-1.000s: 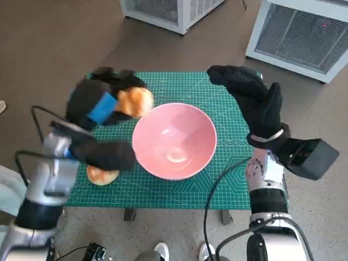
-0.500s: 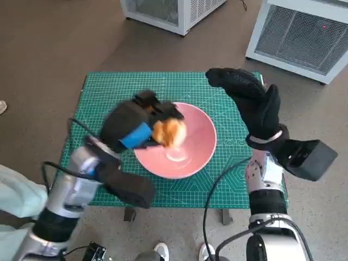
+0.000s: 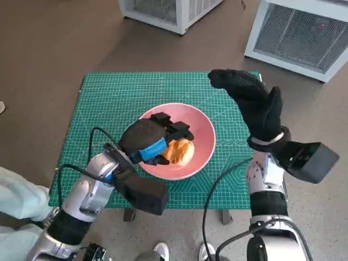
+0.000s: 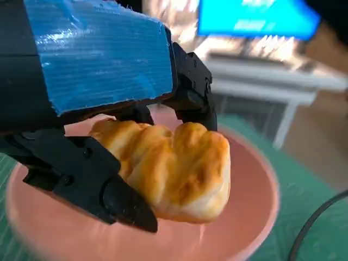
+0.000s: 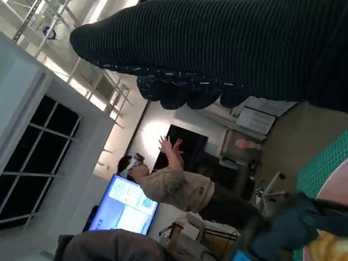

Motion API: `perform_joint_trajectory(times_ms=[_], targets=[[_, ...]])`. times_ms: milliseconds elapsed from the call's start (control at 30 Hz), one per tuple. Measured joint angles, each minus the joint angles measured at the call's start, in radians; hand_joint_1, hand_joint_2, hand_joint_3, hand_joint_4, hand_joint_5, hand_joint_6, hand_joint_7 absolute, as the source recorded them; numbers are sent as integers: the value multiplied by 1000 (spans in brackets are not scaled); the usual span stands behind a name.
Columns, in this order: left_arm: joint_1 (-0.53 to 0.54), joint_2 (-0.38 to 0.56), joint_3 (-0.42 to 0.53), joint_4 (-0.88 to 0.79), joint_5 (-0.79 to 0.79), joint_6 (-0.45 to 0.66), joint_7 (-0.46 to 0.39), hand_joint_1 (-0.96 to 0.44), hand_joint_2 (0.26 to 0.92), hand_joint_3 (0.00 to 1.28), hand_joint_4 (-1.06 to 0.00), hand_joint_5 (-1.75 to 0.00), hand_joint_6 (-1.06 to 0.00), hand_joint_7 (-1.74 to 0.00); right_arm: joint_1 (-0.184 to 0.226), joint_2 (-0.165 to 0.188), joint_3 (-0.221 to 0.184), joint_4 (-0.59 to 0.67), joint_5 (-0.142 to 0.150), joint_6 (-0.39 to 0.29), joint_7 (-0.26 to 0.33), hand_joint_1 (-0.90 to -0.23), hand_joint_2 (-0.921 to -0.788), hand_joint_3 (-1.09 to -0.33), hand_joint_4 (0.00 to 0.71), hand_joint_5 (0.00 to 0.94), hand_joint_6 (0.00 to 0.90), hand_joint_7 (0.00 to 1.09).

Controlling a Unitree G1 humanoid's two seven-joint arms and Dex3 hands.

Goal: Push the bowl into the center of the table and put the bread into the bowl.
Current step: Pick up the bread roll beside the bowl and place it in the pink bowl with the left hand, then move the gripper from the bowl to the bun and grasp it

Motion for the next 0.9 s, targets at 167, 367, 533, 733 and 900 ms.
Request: perform_joint_trajectory(times_ms=[167, 367, 533, 733, 900], targets=[[14, 0, 9, -49, -6, 55, -52, -241, 786, 2, -100, -4, -241, -96, 6, 1, 0, -10, 4, 8, -1, -693, -921, -768, 163, 5, -1, 596], [42, 5, 42, -127, -31, 83, -94, -274, 768, 0, -79, 0, -235, -75, 10, 5, 1, -19, 4, 12, -3, -694, -921, -763, 163, 5, -1, 595], [86, 33, 103, -252, -70, 112, -154, -271, 756, 0, -80, -2, -236, -68, 15, 7, 1, -24, 4, 13, -5, -690, -921, -759, 164, 5, -1, 595], [161, 87, 241, -417, -160, 146, -209, -247, 746, 0, -84, -2, -240, -64, 19, 9, 1, -27, 5, 15, -5, -684, -921, -756, 165, 6, -1, 597], [243, 133, 363, -529, -231, 185, -249, -220, 743, 0, -80, 0, -240, -60, 20, 9, 2, -28, 4, 16, -5, -680, -921, -756, 165, 6, -1, 597]])
